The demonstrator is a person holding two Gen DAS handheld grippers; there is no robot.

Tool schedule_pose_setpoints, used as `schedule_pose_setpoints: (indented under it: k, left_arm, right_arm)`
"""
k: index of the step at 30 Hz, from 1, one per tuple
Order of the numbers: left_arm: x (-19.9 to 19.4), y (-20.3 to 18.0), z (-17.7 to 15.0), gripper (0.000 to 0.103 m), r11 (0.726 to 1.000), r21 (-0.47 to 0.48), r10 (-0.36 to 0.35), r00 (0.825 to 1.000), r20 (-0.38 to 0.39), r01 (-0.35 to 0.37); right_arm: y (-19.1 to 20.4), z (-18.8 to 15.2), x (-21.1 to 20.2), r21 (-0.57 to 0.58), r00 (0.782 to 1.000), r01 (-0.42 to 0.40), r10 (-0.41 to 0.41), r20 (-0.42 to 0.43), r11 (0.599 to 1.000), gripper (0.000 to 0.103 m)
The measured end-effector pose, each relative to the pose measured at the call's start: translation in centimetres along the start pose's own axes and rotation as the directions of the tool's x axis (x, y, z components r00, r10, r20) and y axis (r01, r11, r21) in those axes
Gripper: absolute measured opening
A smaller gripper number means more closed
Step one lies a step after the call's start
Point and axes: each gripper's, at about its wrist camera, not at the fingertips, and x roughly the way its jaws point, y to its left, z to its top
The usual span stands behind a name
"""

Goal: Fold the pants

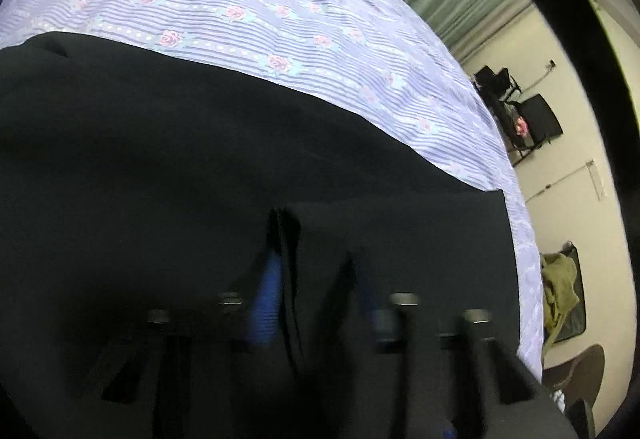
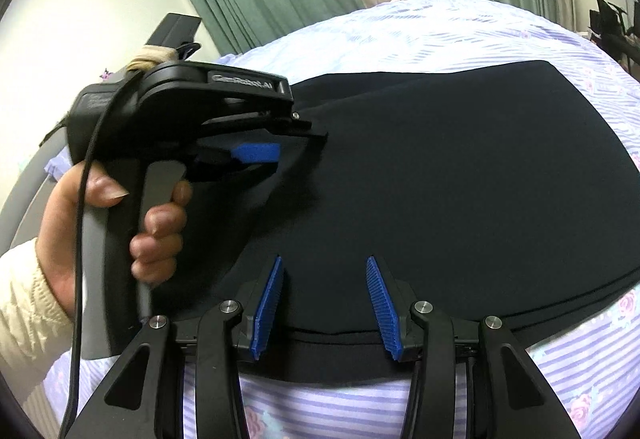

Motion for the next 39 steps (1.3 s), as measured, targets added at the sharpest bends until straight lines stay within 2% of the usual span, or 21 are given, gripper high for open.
schedule_pose_setpoints:
  k: [4,8,12,15,19,21,22,24,26,29,32,34,37,39]
  left_arm:
    - [-0.7,-0.5,0.0,0.013,1.0,0.014,-0.022,0.999,0.03,0.021]
    - [-1.2,-3.0,1.4,0.012,0.992,0.123,0.019,0.997,0.079,-0.029]
    - [-0.9,-3.4,2.8,0.012,0.981,0.183,0.048,0.996,0.077,-0.061]
    - [-0.8,-2.9,3.6,0.012,0.976,0.2,0.073,0.994,0.075,-0.087]
    - [0.0,-1.8,3.7,0.013,0.985,0.156,0.069,0.996,0.064,-0.078]
    - [0.3,-1.7,3.4,0.015,0.985,0.151,0.071,0.995,0.069,-0.08]
    - [0.3,-1.6,3.4,0.021,0.986,0.146,0.074,0.995,0.068,-0.083]
    - [0.2,-1.3,3.6,0.025,0.989,0.128,0.066,0.996,0.059,-0.073]
    - [-1.0,-1.1,3.6,0.039,0.988,0.119,0.087,0.993,0.075,-0.096]
    - [-4.2,-0.7,2.5,0.057,0.981,0.132,0.123,0.981,0.149,-0.143]
    - [-8.5,0.6,0.4,0.063,0.966,0.135,0.19,0.959,0.211,-0.221]
    - [-11.7,2.5,-1.7,0.066,0.955,0.097,0.25,0.938,0.242,-0.28]
    - [-15.5,5.7,-4.9,0.069,0.933,0.011,0.348,0.905,0.244,-0.361]
    - [-17.6,7.8,-6.8,0.071,0.923,-0.045,0.381,0.895,0.233,-0.381]
  right_arm:
    - [0.0,0.1,0.0,0.001,1.0,-0.002,0.002,0.002,1.0,0.046]
    - [-0.2,0.2,0.0,0.028,1.0,-0.028,0.028,0.013,0.999,0.046]
    - [0.0,0.3,0.1,0.043,0.999,-0.025,0.023,0.037,0.999,0.046]
    - [-0.3,0.4,0.2,0.061,0.999,-0.033,0.031,0.036,0.998,0.046]
    - [-0.9,0.3,0.2,0.088,0.999,-0.028,0.024,0.043,0.996,0.046]
    - [-1.3,0.3,0.3,0.109,0.999,-0.033,0.028,0.041,0.993,0.046]
    - [-1.4,0.1,0.2,0.116,0.999,-0.037,0.033,0.041,0.993,0.046]
    - [-1.1,-0.3,-0.4,0.1,0.998,-0.032,0.028,0.049,0.994,0.046]
    - [-0.8,-0.4,-1.0,0.09,0.997,-0.01,0.003,0.078,0.996,0.046]
    - [-0.3,-0.4,-1.0,0.092,0.997,-0.015,0.008,0.079,0.996,0.046]
    - [0.3,-0.5,-1.3,0.061,0.996,0.013,-0.019,0.092,0.998,0.046]
    - [1.0,-0.5,-1.4,0.038,0.994,0.038,-0.041,0.097,0.999,0.046]
    - [2.8,-0.1,-1.4,-0.028,0.991,0.091,-0.088,0.099,0.995,0.046]
    - [4.1,0.6,-1.4,-0.058,0.99,0.111,-0.105,0.097,0.992,0.046]
